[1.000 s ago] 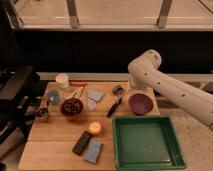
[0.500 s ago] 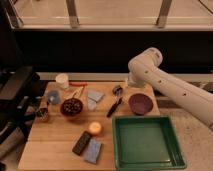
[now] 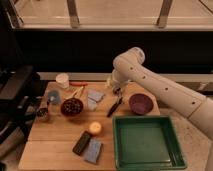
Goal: Wipe table surface with towel
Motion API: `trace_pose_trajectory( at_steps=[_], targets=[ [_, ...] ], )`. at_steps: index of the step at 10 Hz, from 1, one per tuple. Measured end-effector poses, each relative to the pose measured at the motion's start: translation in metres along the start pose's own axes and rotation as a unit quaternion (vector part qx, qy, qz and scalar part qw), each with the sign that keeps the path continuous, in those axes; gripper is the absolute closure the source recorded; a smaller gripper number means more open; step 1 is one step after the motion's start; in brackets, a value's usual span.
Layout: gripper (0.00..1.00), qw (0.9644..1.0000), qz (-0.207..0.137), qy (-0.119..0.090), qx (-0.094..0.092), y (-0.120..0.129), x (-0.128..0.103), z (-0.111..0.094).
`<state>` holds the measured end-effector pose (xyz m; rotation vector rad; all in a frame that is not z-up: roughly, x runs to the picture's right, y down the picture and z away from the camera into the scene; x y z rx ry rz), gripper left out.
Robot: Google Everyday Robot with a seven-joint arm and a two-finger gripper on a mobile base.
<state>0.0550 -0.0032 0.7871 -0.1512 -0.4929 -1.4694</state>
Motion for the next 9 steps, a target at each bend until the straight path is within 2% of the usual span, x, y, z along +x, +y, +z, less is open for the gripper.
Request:
trace_pose_trajectory(
  at_steps=[1,6,7,9],
  targets=[
    [0.38,1.0,-0.001,0.0,0.007,-0.002,0.0,0.0],
    [0.38,0.9999,-0.008,0.004,0.012,-0.006,0.001,0.006],
    [0.38,0.9998,-0.014,0.004,0.014,-0.012,0.003,0.014],
    [0.38,0.9994,-0.031,0.008,0.015,-0.034,0.012,0.049]
  ],
)
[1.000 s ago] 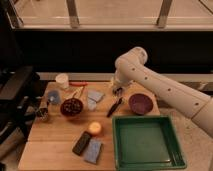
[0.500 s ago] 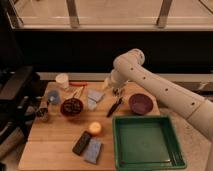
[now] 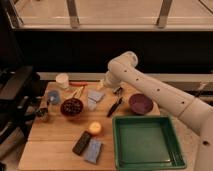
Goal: Wipe table surface with towel
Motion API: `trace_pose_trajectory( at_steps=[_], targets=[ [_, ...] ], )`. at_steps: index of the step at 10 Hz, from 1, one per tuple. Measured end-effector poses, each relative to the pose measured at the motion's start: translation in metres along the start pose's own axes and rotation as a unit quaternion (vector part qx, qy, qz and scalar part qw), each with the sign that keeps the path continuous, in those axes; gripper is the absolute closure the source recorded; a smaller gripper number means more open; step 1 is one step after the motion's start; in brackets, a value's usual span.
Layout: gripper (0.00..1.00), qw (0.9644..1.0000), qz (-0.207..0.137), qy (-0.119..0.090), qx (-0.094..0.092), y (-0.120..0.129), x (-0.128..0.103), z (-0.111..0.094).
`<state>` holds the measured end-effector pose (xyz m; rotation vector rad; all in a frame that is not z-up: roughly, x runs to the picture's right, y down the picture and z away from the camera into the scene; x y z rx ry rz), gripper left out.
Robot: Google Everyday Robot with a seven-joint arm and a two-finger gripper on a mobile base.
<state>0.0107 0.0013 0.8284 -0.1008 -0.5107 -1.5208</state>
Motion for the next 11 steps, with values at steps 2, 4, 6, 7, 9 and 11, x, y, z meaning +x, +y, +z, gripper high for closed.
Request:
trace_pose_trajectory(
  at_steps=[2,4,6,7,9,11],
  targets=[
    [0.38,0.9999,-0.013,0.002,-0.007,-0.01,0.013,0.031],
    [0.38,0.9994,-0.031,0.0,-0.018,-0.024,0.026,0.067],
    [0.38,0.9988,-0.04,-0.004,-0.028,-0.028,0.033,0.088],
    [0.38,0.9983,-0.045,-0.004,-0.036,-0.029,0.036,0.097],
    [0.38,0.9973,-0.053,-0.012,-0.051,-0.031,0.037,0.12],
    [0.38,0.9965,-0.054,-0.023,-0.06,-0.029,0.036,0.14]
  ],
)
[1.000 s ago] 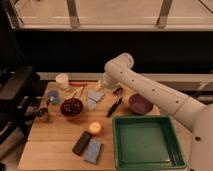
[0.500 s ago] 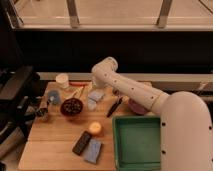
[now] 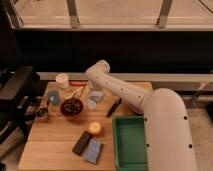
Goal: Wipe table surface with towel
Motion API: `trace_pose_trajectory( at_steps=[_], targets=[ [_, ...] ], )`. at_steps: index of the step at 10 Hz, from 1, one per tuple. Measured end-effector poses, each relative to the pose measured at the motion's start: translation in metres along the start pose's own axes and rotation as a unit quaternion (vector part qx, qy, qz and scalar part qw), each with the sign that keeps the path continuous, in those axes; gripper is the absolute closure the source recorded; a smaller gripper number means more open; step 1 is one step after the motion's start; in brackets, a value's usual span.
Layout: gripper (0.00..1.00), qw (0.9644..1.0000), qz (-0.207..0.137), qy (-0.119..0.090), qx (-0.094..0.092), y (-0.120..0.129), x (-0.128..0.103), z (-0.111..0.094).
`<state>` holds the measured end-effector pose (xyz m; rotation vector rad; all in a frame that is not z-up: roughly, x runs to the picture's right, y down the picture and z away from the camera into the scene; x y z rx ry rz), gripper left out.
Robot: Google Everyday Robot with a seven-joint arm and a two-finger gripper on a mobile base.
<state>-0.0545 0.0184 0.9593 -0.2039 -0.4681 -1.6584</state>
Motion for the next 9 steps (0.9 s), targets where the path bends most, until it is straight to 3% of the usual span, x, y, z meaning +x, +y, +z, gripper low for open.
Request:
trace_pose_trajectory(
  at_steps=[4,8,9],
  targets=[
    [0.41,0.9992,0.013,-0.036,0.013,0.004,-0.007,0.031],
    [0.79,0.9982,0.014,-0.048,0.035,0.004,-0.016,0.026],
    [0.9,0.9971,0.018,-0.046,0.057,0.0,-0.019,0.015]
  ],
)
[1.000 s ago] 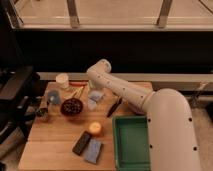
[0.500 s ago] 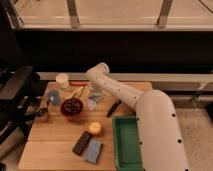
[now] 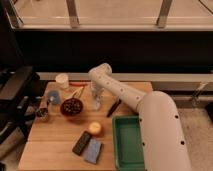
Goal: Wipe table surface with towel
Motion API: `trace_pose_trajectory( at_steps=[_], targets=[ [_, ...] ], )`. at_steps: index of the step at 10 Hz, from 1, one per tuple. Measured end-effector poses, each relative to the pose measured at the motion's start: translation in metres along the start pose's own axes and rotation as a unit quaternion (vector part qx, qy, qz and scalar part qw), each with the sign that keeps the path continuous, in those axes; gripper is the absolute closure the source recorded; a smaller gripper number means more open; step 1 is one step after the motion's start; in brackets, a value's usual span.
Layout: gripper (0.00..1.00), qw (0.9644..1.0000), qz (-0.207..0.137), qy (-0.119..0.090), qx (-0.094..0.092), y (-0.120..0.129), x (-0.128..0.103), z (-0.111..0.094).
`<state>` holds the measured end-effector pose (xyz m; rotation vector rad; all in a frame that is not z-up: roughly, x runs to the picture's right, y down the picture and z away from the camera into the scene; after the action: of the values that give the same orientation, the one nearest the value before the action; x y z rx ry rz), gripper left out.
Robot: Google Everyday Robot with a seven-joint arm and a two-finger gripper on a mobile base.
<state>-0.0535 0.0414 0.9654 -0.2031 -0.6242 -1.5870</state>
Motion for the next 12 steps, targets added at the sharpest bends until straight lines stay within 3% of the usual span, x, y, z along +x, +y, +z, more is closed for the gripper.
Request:
trace_pose_trajectory(
  at_steps=[2,5,7,12],
  targets=[
    [1.0,0.9995,0.006,0.004,0.03,0.004,-0.008,-0.016],
    [1.0,0.998,-0.001,-0.004,0.063,-0.001,-0.05,-0.038],
    [1.0,0.9975,0.0,-0.01,0.069,-0.002,-0.065,-0.04],
    [1.0,0.998,0.001,-0.015,0.061,0.001,-0.063,-0.034]
  ],
)
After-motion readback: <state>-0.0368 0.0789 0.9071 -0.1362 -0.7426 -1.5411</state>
